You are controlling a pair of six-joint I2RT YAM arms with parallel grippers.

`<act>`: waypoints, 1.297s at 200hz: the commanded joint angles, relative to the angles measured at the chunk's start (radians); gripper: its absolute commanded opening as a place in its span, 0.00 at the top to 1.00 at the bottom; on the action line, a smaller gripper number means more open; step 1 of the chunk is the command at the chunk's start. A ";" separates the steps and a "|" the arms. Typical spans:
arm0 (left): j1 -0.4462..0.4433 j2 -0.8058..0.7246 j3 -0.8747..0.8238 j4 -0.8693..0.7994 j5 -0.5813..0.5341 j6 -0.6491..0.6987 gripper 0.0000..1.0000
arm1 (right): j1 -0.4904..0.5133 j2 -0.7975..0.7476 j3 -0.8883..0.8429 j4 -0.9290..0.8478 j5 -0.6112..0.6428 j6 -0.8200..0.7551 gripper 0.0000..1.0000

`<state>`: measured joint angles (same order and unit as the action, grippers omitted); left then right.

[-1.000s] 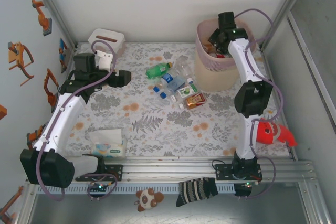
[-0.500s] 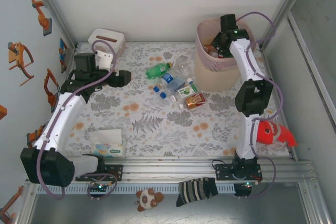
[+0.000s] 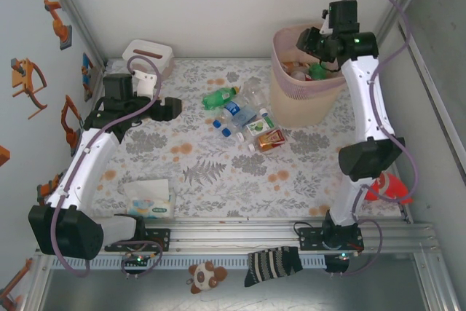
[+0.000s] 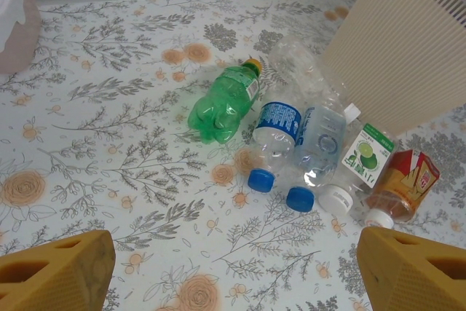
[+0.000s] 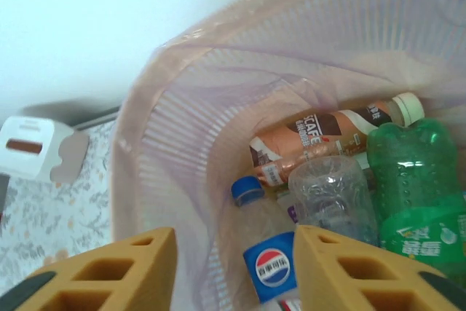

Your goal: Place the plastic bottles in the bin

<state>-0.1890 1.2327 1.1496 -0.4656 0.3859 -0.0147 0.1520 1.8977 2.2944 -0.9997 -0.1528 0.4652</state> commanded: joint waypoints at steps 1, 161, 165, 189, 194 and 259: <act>0.005 0.002 -0.001 -0.001 0.023 0.006 0.14 | 0.003 0.000 0.038 -0.157 -0.065 -0.105 0.60; 0.006 0.008 0.000 -0.001 0.016 0.006 0.14 | 0.044 0.139 0.146 -0.383 -0.156 -0.170 1.00; 0.006 0.007 0.000 -0.001 0.016 0.006 0.14 | 0.044 0.143 0.149 -0.393 -0.145 -0.174 1.00; 0.006 0.013 -0.001 -0.001 0.021 0.005 0.14 | 0.048 0.154 0.170 -0.458 -0.048 -0.192 1.00; 0.006 0.014 -0.001 -0.001 0.022 0.005 0.14 | 0.049 0.154 0.171 -0.467 -0.024 -0.193 1.00; 0.006 0.024 0.000 -0.001 0.021 0.004 0.14 | 0.051 0.154 0.164 -0.545 0.297 -0.225 1.00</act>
<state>-0.1886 1.2495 1.1496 -0.4648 0.3923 -0.0147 0.2043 2.0514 2.4439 -1.4685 -0.0315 0.2729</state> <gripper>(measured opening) 0.858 0.049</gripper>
